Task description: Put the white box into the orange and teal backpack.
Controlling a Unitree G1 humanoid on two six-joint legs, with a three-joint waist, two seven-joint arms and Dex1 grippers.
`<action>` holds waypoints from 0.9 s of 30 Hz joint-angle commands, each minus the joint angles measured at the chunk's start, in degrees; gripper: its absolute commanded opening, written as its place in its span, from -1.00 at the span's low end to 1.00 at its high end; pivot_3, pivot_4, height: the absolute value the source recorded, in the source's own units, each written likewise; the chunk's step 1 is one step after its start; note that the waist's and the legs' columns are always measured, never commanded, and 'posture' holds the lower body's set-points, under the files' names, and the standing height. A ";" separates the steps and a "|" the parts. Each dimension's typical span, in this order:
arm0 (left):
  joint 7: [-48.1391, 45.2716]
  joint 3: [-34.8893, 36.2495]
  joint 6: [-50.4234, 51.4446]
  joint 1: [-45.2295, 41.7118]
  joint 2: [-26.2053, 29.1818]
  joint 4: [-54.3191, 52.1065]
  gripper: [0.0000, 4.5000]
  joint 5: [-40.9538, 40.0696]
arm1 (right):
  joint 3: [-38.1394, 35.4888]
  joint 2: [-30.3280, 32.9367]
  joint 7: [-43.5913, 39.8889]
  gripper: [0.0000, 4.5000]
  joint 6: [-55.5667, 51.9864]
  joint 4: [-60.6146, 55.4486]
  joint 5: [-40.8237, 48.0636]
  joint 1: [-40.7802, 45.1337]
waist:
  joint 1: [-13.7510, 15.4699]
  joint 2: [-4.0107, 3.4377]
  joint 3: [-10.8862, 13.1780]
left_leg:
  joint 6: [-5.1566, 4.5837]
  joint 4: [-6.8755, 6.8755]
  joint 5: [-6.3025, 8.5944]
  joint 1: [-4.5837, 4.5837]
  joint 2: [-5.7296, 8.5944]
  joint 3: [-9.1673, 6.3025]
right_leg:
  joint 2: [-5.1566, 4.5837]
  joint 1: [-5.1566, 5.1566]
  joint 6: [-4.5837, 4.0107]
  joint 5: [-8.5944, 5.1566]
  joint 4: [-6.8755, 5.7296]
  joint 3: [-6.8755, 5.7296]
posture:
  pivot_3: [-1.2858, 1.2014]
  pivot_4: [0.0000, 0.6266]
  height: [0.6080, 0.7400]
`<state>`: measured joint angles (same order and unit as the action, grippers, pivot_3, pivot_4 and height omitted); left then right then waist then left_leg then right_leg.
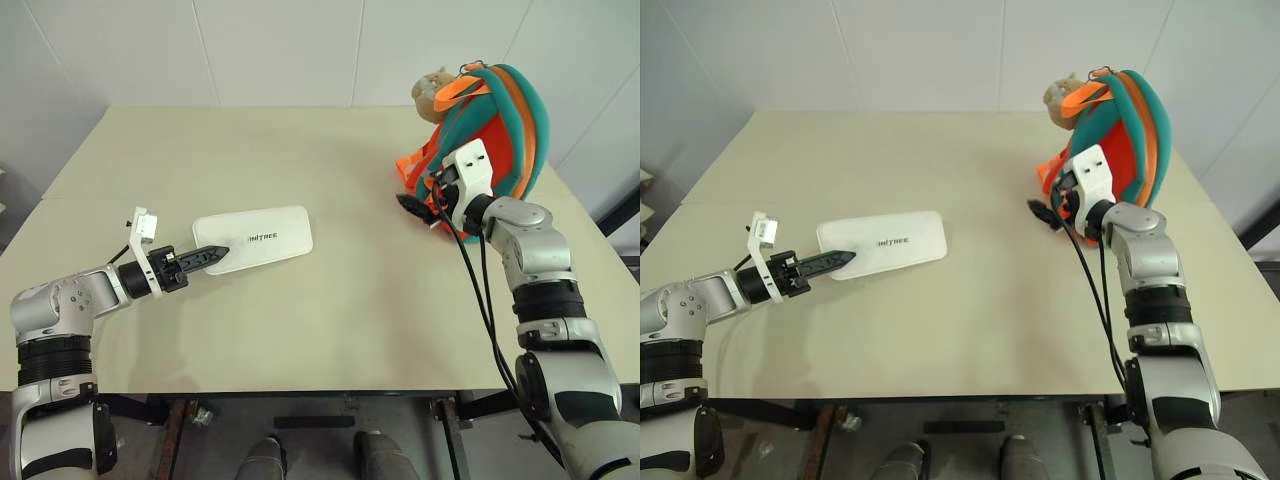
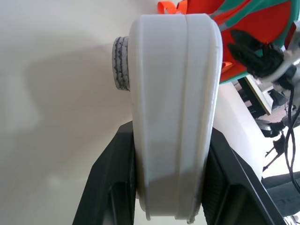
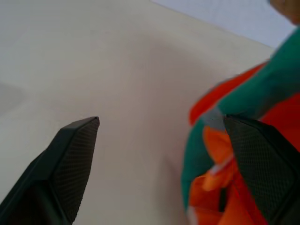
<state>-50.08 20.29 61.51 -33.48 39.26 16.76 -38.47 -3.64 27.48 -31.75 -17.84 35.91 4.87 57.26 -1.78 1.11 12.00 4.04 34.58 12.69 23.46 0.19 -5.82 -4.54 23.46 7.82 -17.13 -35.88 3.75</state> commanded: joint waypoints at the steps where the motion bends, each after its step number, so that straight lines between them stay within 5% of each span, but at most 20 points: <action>1: 0.52 1.50 -0.52 0.44 -0.26 -3.90 -0.41 -2.14 | -1.31 -0.34 6.04 1.00 4.62 5.15 -1.74 3.21 | 0.11 0.00 0.00 | 0.01 -0.06 -0.01 0.01 0.00 0.00 | 0.00 0.03 -0.02 -0.01 0.00 0.00 | 0.03 -0.52 1.00; 6: 1.77 2.19 1.49 4.19 -1.41 -10.55 -0.41 -4.77 | -0.84 -2.63 17.27 1.00 9.25 17.95 -5.02 12.05 | -0.74 0.00 0.00 | 0.10 -0.29 -0.09 -0.02 0.00 0.19 | 0.00 0.16 -0.02 -0.02 0.00 0.17 | 0.03 -0.52 1.00; 21: 6.23 3.69 1.00 5.11 -4.59 -12.48 -0.41 -7.51 | -8.54 -10.49 24.30 1.00 25.02 37.89 -1.00 22.56 | -1.95 0.00 0.00 | 0.25 -0.51 -0.29 -0.15 -0.04 0.20 | 0.05 0.18 -0.06 -0.03 -0.13 0.21 | 0.03 -0.52 1.00; 27: 7.15 3.80 0.35 5.15 -4.97 -12.53 -0.41 -8.14 | -9.79 -11.90 22.18 0.26 27.37 39.71 -1.26 23.55 | -2.42 0.00 0.00 | 0.30 -0.51 -0.32 -0.15 -0.04 0.20 | 0.05 0.18 -0.06 -0.03 -0.15 0.21 | 0.03 -0.52 1.00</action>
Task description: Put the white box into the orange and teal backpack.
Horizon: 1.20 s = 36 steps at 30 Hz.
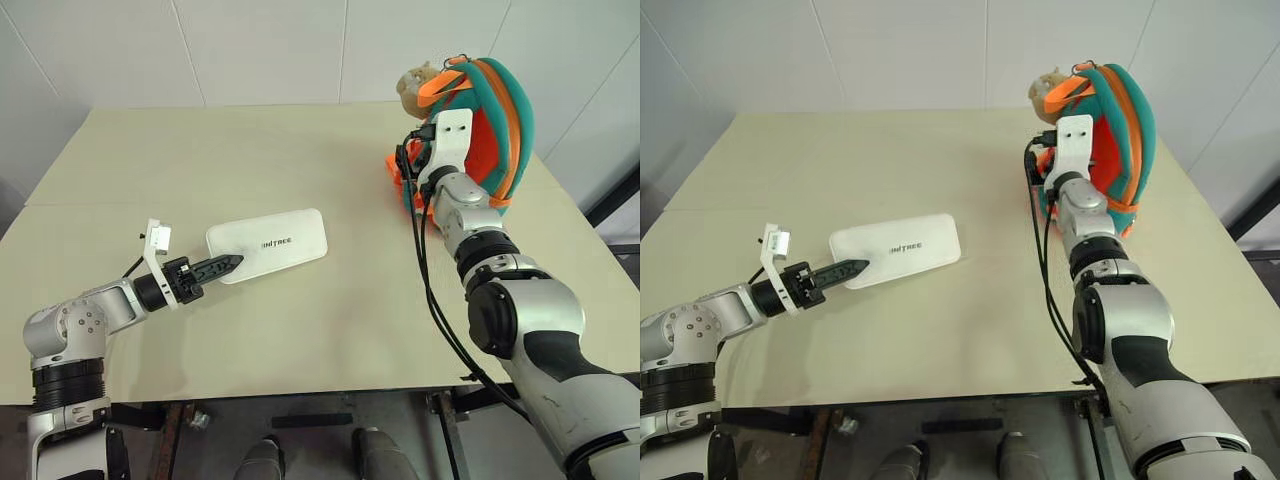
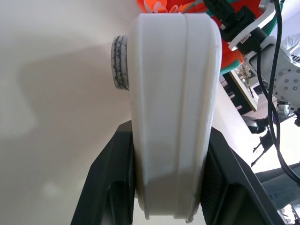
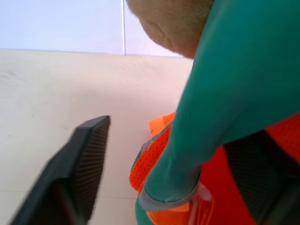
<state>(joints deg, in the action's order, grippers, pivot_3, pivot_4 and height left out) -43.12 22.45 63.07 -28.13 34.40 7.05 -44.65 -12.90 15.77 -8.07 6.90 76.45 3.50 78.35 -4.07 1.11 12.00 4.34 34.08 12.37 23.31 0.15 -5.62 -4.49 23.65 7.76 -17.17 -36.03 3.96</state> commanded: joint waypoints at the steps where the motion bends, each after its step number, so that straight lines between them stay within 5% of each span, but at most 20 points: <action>1: 0.38 1.71 -1.32 -0.24 -0.26 -2.84 -0.41 -2.10 | -0.67 -0.46 -2.69 0.13 2.92 -0.71 0.18 2.53 | -0.33 0.00 0.00 | 0.00 0.00 0.00 0.00 0.00 0.00 | 0.00 0.00 0.00 0.00 0.00 0.00 | 0.03 -0.52 1.00; 9: 1.86 2.21 -2.49 -0.11 -0.83 -3.08 -0.41 -2.79 | -6.88 -3.37 -19.18 -0.98 3.43 -1.37 7.39 3.39 | -1.19 0.00 0.00 | 0.01 0.00 0.00 -0.04 -0.04 0.00 | 0.06 0.00 0.00 0.00 -0.08 0.01 | 0.03 -0.52 1.00; 20: -0.76 6.44 -7.38 1.82 4.22 -2.27 -0.41 -2.92 | -5.35 -0.97 -57.75 -0.98 -19.15 -14.87 16.41 1.37 | -1.53 -0.01 0.01 | -0.01 0.00 0.00 -0.05 -0.05 -0.01 | 0.08 0.03 0.00 0.00 -0.41 0.01 | 0.03 -0.52 1.00; 25: -2.64 7.55 -8.75 3.11 6.76 -1.39 -0.41 -3.06 | -2.07 0.93 -63.33 -0.98 -33.37 -31.90 21.14 -4.26 | -1.07 -0.01 0.01 | -0.07 -0.01 0.04 -0.04 -0.05 -0.01 | 0.07 0.03 0.00 -0.01 -0.40 0.01 | 0.03 -0.52 1.00; 30: -8.03 12.07 -7.71 7.57 13.36 -0.61 -0.41 -4.68 | 5.07 11.23 -69.33 -0.98 -59.59 -68.43 34.51 -18.42 | -0.36 0.00 0.01 | -0.07 -0.03 0.06 0.14 -0.06 -0.10 | 0.06 0.18 -0.03 -0.04 -0.35 -0.04 | 0.03 -0.52 1.00; 36: -9.64 15.10 -7.32 10.70 16.20 -1.94 -0.41 -6.22 | 3.01 17.24 -66.77 -0.98 -74.58 -82.18 48.06 -22.10 | -0.38 0.00 0.02 | -0.16 -0.02 0.14 0.04 -0.06 -0.03 | 0.02 0.15 -0.09 -0.14 -0.14 -0.04 | 0.03 -0.52 1.00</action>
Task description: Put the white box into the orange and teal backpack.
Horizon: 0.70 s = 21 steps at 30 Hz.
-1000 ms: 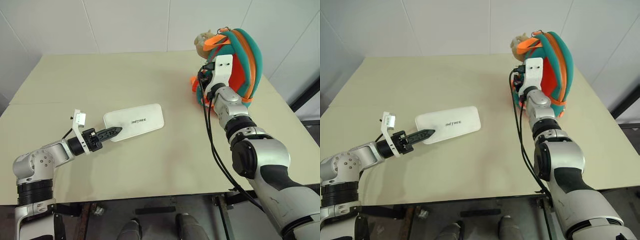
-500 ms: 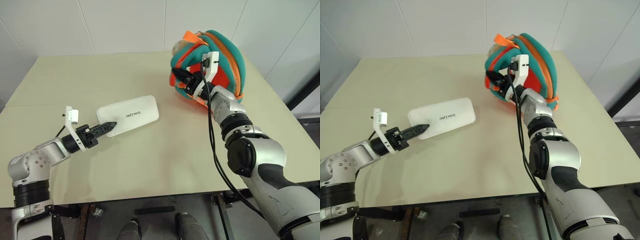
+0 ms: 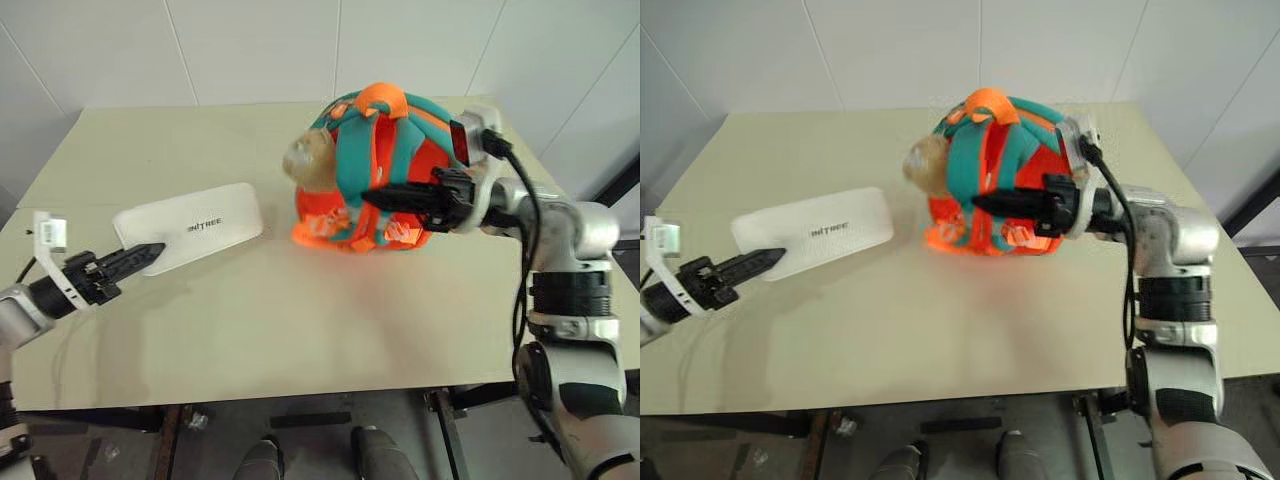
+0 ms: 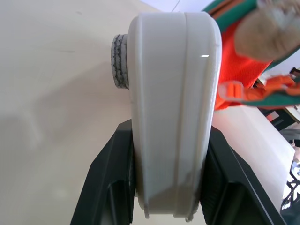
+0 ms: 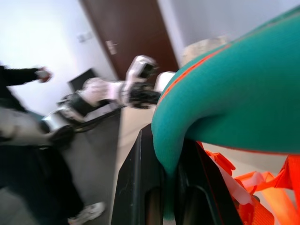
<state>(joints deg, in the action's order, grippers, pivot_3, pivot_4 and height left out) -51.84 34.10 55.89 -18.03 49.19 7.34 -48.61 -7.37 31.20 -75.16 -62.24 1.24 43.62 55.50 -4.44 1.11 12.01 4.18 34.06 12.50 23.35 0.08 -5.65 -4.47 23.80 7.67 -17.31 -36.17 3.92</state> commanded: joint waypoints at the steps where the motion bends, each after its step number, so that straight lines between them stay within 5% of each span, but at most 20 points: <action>1: -0.68 3.95 -0.18 0.79 1.34 -2.80 -0.41 -2.71 | -3.03 2.25 1.12 -0.98 -6.97 -8.19 9.72 0.55 | 0.03 0.01 0.01 | 0.00 0.00 0.00 -0.04 0.00 0.00 | 0.00 -0.03 -0.01 0.00 -0.02 0.00 | 0.03 -0.52 1.00; 21: -0.30 16.34 0.96 10.49 1.89 -18.87 -0.41 -16.09 | 1.44 7.07 4.94 -0.98 -3.26 -10.01 12.21 -10.55 | 1.47 0.12 -0.01 | -0.09 0.09 0.04 -0.10 -0.01 0.03 | 0.00 -0.20 -0.01 0.02 0.16 -0.01 | 0.03 -0.52 1.00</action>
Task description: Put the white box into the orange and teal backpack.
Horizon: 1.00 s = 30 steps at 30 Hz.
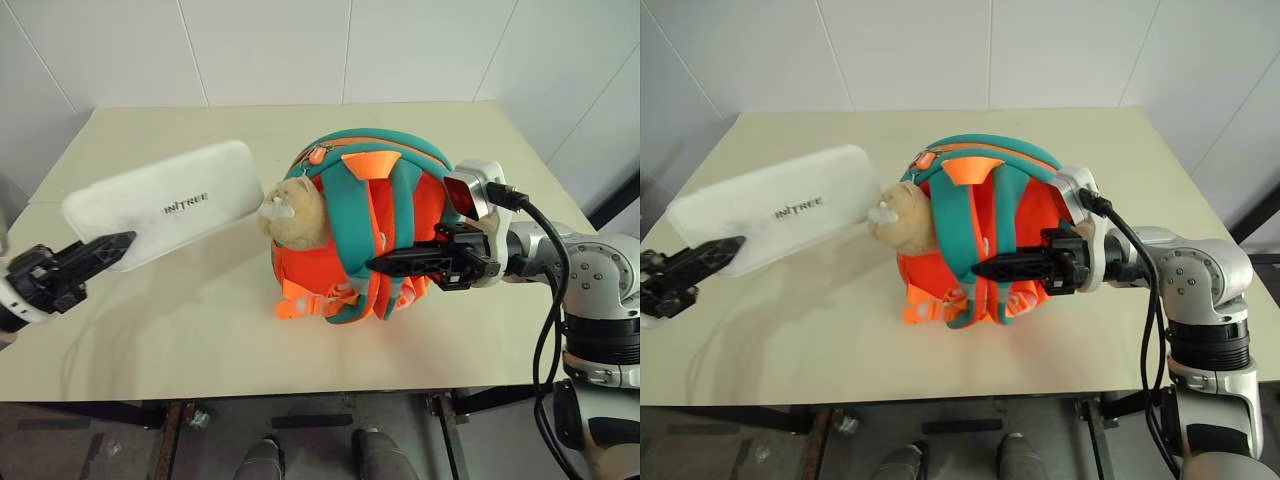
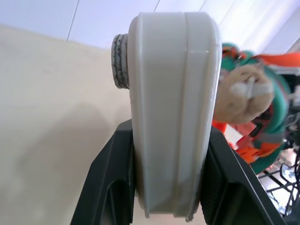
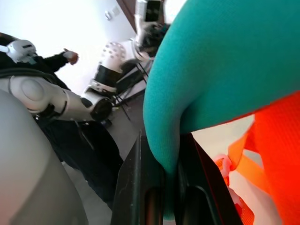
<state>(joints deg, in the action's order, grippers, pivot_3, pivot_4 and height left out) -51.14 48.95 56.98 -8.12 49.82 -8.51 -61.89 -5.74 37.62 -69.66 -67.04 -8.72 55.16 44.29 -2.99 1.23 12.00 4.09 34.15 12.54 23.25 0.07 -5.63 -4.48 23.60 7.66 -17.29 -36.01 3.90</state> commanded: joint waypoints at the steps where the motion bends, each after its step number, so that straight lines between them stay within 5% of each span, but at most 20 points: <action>1: -1.21 1.01 -0.21 0.67 1.48 -3.71 -0.41 -3.27 | 0.03 0.60 -0.51 -0.98 1.81 0.06 0.61 0.59 | 0.02 0.00 0.00 | 0.00 0.01 0.00 -0.03 0.01 0.01 | 0.00 -0.03 -0.01 0.00 0.01 0.00 | 0.03 -0.52 1.00; 30: -23.66 -32.07 -18.53 -22.17 15.78 8.62 -0.41 18.27 | 3.40 4.90 -4.70 -0.98 3.57 0.02 0.74 -1.90 | 1.22 0.08 0.05 | -0.08 0.01 0.06 0.03 0.00 0.07 | 0.03 -0.04 -0.03 0.02 0.14 -0.01 | 0.03 -0.52 1.00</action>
<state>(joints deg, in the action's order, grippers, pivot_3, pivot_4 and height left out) -73.39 18.84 40.62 -28.70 65.30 1.09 -45.45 -2.11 42.53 -74.08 -64.49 -7.63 55.34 42.06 -1.76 1.31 12.06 4.01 34.16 12.60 23.28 0.08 -5.56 -4.44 23.55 7.63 -17.27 -35.87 3.90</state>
